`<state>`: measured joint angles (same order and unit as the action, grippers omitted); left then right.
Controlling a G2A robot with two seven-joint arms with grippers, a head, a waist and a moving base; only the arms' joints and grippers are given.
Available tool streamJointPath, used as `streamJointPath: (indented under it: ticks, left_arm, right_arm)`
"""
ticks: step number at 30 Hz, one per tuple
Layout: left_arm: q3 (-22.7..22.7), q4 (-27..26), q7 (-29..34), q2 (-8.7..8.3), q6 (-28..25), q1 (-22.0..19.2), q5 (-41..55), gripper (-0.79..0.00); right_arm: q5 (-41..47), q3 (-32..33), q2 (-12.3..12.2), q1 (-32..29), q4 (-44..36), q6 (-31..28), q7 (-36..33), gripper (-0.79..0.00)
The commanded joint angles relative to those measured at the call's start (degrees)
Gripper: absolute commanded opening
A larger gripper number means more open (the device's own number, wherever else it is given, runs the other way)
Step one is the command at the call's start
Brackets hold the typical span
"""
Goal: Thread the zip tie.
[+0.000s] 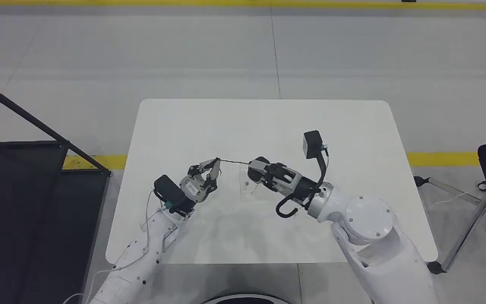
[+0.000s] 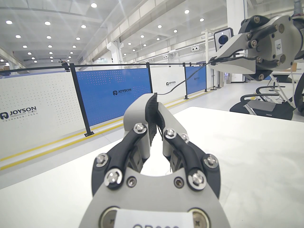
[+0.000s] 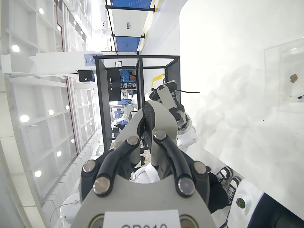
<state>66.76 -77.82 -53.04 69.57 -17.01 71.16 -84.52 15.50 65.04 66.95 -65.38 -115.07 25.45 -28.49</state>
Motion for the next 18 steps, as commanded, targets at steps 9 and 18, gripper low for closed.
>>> streamJointPath:
  ticks: [9,18]
  left_arm:
    - [0.00,0.00,0.00,0.00,0.00,0.00,0.00,-0.785]
    - [0.00,0.00,0.00,0.00,0.00,0.00,0.00,-0.785]
  right_arm:
    - [0.49,-0.49,0.28,0.84,0.55,0.60,0.46,-0.785]
    - [1.18,-0.38,0.47,0.74,0.82,-0.28,0.97,-0.785]
